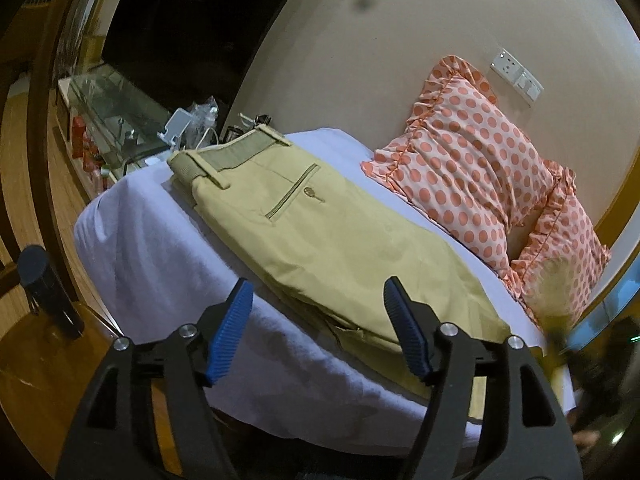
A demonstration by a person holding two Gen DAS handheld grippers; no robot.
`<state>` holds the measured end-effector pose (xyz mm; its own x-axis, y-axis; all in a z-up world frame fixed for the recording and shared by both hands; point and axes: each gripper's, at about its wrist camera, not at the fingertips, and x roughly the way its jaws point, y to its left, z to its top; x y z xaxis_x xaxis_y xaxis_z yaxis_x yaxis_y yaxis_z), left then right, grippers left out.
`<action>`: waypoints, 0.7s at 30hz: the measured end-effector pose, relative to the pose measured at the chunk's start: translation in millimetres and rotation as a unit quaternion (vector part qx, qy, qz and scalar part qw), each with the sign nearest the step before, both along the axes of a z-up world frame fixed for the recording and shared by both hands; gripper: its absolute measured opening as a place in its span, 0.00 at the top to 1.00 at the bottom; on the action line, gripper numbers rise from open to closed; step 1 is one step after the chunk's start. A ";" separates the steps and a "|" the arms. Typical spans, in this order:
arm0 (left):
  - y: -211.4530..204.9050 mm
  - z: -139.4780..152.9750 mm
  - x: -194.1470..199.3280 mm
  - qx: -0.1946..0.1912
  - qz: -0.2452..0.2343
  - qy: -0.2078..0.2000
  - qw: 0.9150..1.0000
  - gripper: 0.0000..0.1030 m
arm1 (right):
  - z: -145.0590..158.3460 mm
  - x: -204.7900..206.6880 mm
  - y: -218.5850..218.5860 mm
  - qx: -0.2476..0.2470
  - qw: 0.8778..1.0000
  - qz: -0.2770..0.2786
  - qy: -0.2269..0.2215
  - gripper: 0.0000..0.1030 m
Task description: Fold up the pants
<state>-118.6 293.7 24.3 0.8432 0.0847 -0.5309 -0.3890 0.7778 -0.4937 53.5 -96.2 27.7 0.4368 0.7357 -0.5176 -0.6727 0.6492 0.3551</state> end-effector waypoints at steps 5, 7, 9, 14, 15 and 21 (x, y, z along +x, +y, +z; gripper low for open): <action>21.3 -6.5 -0.7 -0.040 0.004 0.000 0.999 0.31 | -17.5 -11.4 -5.6 0.012 1.000 -0.016 0.022 0.18; 33.7 -9.6 2.4 -0.062 0.010 -0.004 0.998 0.31 | -6.4 -14.2 -19.9 0.037 0.999 -0.038 0.007 0.18; 46.6 -11.9 7.8 -0.084 0.018 -0.010 0.996 0.31 | -0.9 -13.7 -31.6 0.048 0.998 -0.049 0.003 0.17; 71.2 -25.0 25.4 -0.157 0.027 -0.001 0.987 0.31 | 0.3 -22.0 -39.0 0.055 0.997 -0.051 -0.003 0.16; 73.5 -29.2 27.1 -0.176 0.024 -0.003 0.984 0.31 | -0.6 -24.0 -38.4 0.057 0.997 -0.050 -0.003 0.16; 82.3 -39.0 37.4 -0.265 0.015 -0.032 0.964 0.24 | -3.4 -15.9 -25.7 0.059 0.997 -0.041 -0.002 0.16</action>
